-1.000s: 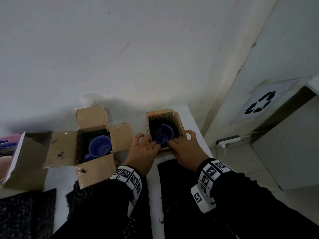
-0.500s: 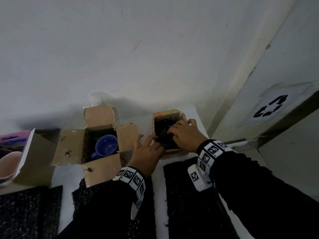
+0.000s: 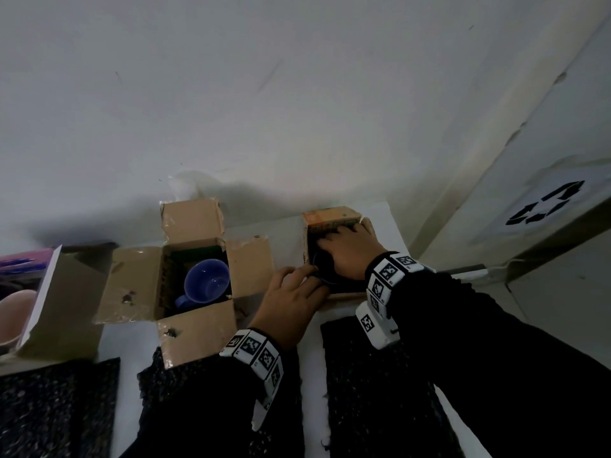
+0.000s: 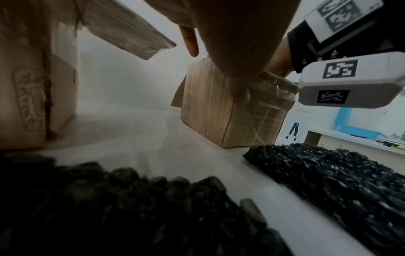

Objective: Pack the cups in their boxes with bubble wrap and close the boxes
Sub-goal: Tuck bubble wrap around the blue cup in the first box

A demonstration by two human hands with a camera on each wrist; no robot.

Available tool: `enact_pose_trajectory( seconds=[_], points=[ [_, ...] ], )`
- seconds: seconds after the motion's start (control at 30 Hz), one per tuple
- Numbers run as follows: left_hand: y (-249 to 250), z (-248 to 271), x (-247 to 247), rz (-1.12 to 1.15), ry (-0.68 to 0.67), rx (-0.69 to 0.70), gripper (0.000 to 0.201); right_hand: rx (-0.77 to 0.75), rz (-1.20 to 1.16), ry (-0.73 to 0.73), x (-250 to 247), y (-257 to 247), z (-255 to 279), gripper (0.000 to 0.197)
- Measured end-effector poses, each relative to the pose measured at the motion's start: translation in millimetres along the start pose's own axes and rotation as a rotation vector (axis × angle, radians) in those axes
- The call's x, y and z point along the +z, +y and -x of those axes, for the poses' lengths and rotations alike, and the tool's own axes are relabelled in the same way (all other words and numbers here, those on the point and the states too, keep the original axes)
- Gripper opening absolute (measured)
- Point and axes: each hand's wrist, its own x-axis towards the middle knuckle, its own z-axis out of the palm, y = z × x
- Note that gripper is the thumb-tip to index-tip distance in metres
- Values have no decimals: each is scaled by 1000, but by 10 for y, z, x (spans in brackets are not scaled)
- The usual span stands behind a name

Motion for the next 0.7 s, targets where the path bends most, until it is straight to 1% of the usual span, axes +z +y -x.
enact_pose_trajectory(
  seconds=[0.07,0.1,0.17,0.23,0.27,0.33,0.4,0.43,0.47,0.53,0.57,0.63,0.7],
  points=[
    [13,-19,-6,-17,21,-11,29,-3,-25,-24,1,3,-49,36],
    [15,-27,-11,-30,28,-9,27,-6,-48,0,-13,11,-58,33],
    [16,-38,-26,-50,34,1,25,-10,-33,109,-51,56,-22,26],
    [21,-52,-48,-57,34,3,24,20,42,235,-42,129,81,24],
    [25,-63,-52,-61,32,0,24,47,81,259,-10,165,143,25],
    [31,-85,-46,-56,20,-17,26,86,131,218,88,221,241,33],
    [36,-84,-30,-25,1,-58,29,98,93,193,160,237,297,37],
    [40,-80,-26,-8,-13,-85,32,100,54,219,170,230,322,36],
    [48,-76,-20,7,-26,-106,33,102,7,276,171,212,364,32],
    [73,-78,-15,37,-45,-129,34,106,-99,470,176,147,493,23],
    [92,-81,-18,50,-53,-136,36,98,-150,538,196,98,580,21],
    [138,-92,-41,55,-60,-154,43,44,-195,553,292,-2,741,25],
    [185,-89,-58,39,-57,-174,46,-16,-175,544,417,-52,859,28]
  ],
)
